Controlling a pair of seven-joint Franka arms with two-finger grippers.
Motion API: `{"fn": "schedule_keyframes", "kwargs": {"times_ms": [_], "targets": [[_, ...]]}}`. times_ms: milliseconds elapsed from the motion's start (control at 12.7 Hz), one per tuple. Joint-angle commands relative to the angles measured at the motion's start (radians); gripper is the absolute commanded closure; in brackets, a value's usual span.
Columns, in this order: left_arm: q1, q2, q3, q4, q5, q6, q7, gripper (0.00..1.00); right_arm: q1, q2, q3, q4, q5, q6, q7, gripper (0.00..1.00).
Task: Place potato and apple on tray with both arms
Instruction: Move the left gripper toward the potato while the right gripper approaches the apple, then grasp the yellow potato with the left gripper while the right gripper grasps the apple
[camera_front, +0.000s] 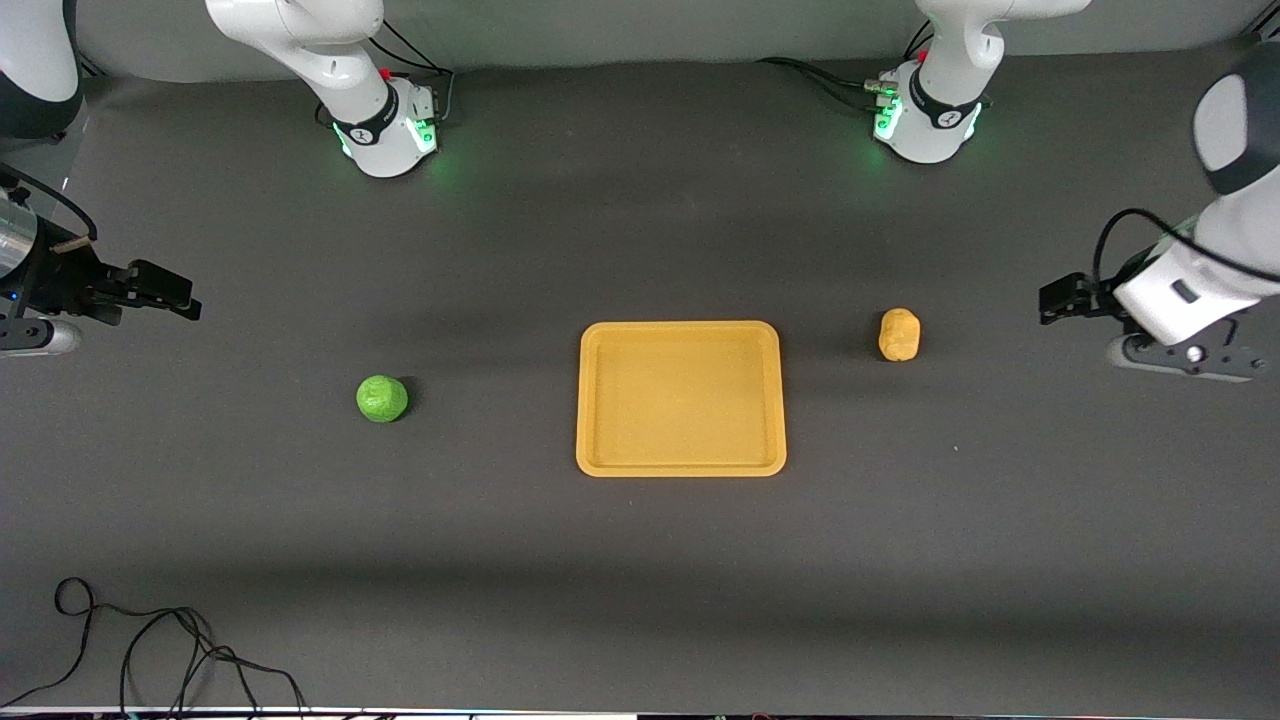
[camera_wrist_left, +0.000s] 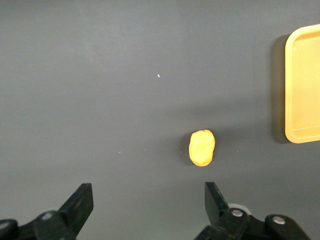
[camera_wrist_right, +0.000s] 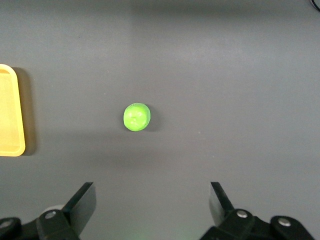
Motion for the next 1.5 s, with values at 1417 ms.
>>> {"fn": "schedule_keyframes", "kwargs": {"times_ms": [1417], "targets": [[-0.132, 0.360, -0.019, -0.186, -0.152, 0.227, -0.004, 0.13, 0.156, 0.100, -0.012, -0.571, -0.001, 0.866, 0.093, 0.00]]}}
